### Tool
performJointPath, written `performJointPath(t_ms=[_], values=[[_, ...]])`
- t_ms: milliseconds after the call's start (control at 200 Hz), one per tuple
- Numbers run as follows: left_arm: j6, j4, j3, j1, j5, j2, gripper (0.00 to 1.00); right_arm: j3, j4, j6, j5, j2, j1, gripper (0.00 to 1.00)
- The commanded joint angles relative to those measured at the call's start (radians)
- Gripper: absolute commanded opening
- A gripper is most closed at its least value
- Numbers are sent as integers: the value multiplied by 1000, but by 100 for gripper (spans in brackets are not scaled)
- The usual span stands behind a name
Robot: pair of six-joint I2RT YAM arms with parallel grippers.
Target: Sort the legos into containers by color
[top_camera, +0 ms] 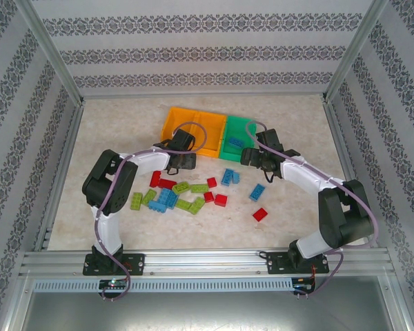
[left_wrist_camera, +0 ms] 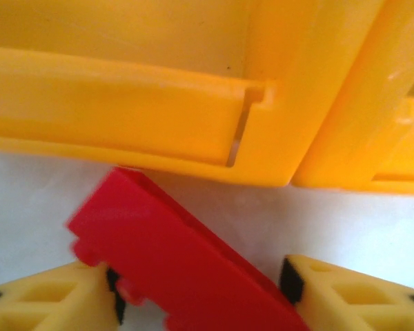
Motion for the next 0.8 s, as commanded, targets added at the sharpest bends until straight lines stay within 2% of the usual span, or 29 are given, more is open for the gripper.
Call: performJointPath(t_ms=[0, 195, 320, 664, 794], values=[[16, -37, -36, 17, -13, -39, 51, 27, -6, -21, -2, 13, -13, 93], [24, -52, -64, 17, -16, -71, 39, 47, -10, -29, -3, 28, -14, 93], [22, -55, -83, 17, -31, -102, 37, 56, -6, -39, 4, 36, -14, 93], [6, -56, -84, 17, -77, -126, 66, 131, -13, -56, 27, 115, -15, 90], [10, -51, -56, 17, -73, -95, 69, 170, -23, -65, 30, 160, -15, 87]])
